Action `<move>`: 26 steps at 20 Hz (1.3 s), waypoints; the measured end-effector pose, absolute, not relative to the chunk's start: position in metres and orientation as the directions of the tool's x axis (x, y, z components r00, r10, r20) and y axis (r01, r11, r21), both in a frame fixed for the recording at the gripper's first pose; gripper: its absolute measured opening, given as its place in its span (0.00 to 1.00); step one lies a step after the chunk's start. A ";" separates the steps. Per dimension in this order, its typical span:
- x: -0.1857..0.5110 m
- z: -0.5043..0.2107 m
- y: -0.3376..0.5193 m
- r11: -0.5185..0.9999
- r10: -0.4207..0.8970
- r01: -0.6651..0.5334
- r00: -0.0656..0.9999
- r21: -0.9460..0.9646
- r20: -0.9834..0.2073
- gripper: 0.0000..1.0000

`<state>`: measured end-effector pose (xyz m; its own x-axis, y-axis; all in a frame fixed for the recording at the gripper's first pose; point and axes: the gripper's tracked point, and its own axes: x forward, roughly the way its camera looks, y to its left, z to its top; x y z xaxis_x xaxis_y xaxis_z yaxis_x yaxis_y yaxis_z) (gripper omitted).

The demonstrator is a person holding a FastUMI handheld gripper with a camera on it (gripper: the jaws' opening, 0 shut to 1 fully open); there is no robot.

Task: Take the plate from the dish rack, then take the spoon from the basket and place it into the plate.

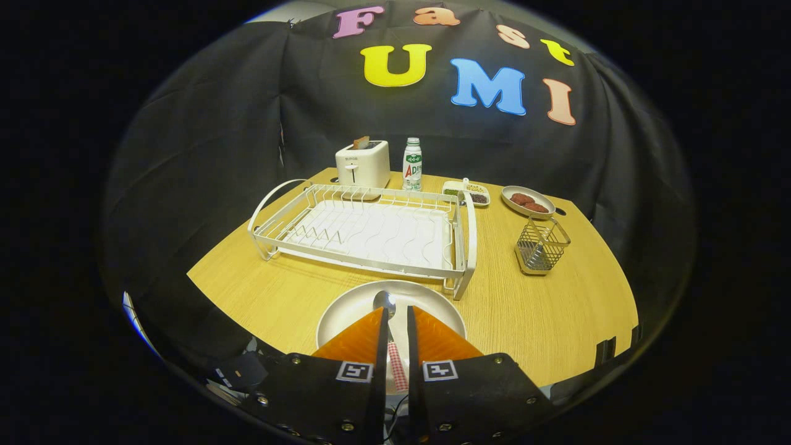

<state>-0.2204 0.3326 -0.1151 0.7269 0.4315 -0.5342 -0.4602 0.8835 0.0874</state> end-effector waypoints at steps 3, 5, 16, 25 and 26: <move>-0.218 -0.108 0.331 0.889 0.425 -0.451 0.740 0.084 -0.521 0.15; -0.214 -0.100 0.331 0.892 0.422 -0.444 0.752 0.084 -0.506 0.15; -0.174 -0.025 0.328 0.912 0.399 -0.407 0.843 0.059 -0.361 0.15; -0.126 0.098 0.299 0.947 0.318 -0.313 0.943 0.066 -0.101 0.15; -0.122 0.110 0.293 0.951 0.306 -0.301 0.949 0.071 -0.073 0.15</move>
<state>-0.1215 0.2927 0.1095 0.9493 0.3058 -0.0734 -0.3008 0.9510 0.0711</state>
